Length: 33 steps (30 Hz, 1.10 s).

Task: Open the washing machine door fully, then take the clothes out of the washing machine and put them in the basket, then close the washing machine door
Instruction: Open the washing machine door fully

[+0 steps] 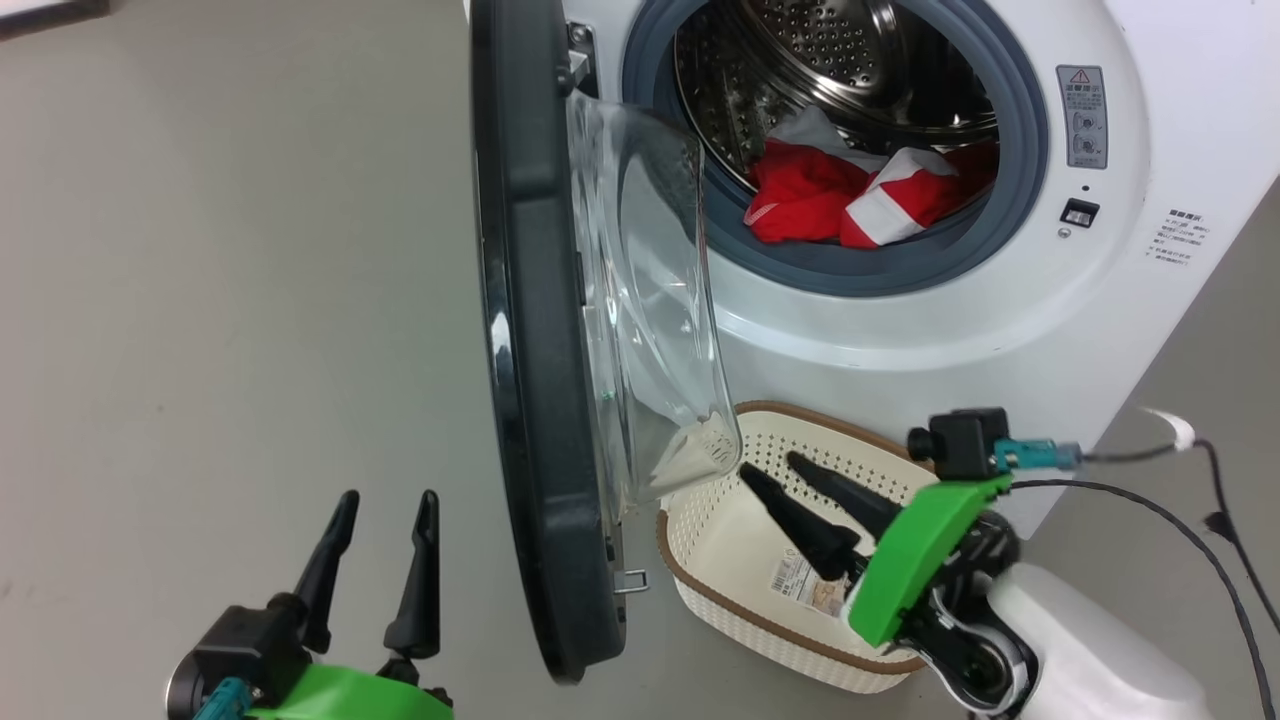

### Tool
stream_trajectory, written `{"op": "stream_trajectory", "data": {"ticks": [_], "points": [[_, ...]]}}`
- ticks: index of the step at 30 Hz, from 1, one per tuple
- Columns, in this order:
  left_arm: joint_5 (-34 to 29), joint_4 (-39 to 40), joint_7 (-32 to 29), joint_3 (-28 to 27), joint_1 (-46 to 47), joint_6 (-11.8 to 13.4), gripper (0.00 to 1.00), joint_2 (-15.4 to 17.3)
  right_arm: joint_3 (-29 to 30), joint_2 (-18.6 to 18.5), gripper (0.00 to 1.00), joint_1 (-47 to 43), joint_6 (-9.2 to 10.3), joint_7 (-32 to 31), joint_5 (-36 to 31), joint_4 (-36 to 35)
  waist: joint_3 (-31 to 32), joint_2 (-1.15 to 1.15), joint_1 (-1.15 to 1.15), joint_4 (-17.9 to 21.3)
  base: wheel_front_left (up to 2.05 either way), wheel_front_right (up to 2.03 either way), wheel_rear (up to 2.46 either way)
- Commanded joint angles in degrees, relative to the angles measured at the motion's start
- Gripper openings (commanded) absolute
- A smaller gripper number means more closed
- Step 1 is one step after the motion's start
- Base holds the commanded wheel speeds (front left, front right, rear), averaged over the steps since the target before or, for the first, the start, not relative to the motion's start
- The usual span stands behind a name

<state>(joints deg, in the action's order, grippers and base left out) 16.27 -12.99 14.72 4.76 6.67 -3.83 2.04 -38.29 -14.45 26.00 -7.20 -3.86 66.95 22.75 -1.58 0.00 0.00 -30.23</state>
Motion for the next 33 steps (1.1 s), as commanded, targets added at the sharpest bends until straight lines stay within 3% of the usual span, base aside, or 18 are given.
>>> {"op": "stream_trajectory", "data": {"ticks": [1, 6, 10, 15, 17, 19, 25, 33], "points": [[-0.57, 1.10, 0.28, -2.10, 0.29, -0.44, 1.00, 0.84, -0.72, -0.40, 1.00, -0.03, -0.29, 2.14, -1.77, -0.27, 0.06, 0.00, 0.00, 0.02, 0.00, 0.00, 0.00], [-0.86, 0.69, 0.28, -2.34, 0.29, -0.65, 1.00, 0.84, -3.17, -1.20, 1.00, 1.21, -0.29, 14.35, -13.57, 8.25, 0.20, 0.00, 0.00, 0.10, 0.00, 0.00, 0.00], [-0.27, 0.44, 0.28, -2.80, 0.18, -0.39, 1.00, 0.84, -0.66, 0.52, 1.00, 2.46, -0.29, 18.58, -23.27, 14.46, 0.14, 0.00, 0.00, 0.21, 0.00, 0.00, 0.00], [0.44, 0.63, 0.28, -3.08, 0.23, 0.16, 1.00, 0.84, 13.07, 4.44, 1.00, -0.16, -0.29, 18.83, -36.38, 11.72, -0.19, 0.00, 0.00, 0.32, 0.00, 0.00, 0.00], [0.39, 0.59, 0.28, -2.96, 0.33, 0.05, 1.00, 0.84, 20.38, 7.28, 1.00, -3.52, -0.29, 18.84, -45.00, 8.11, -0.26, 0.00, 0.00, 0.28, 0.00, 0.00, 0.00], [0.26, 0.44, 0.28, -2.91, 0.41, -0.11, 1.00, 0.84, 23.89, 8.91, 1.00, -5.66, -0.29, 18.84, -48.83, 5.87, -0.27, 0.00, 0.00, 0.22, 0.00, 0.00, 0.00], [0.59, 0.58, 0.28, -2.86, 0.56, -0.78, 1.00, 0.84, 28.44, 11.08, 1.00, -9.86, -0.29, 18.85, -53.94, 0.99, -0.14, 0.00, 0.00, 0.14, 0.00, 0.00, 0.00], [0.64, 0.19, 0.28, -2.73, 0.60, -1.41, 1.00, 0.84, 30.08, 11.51, 1.00, -11.84, -0.29, 18.85, -55.15, -0.95, -0.14, 0.00, 0.00, 0.18, 0.00, 0.00, 0.00]]}}
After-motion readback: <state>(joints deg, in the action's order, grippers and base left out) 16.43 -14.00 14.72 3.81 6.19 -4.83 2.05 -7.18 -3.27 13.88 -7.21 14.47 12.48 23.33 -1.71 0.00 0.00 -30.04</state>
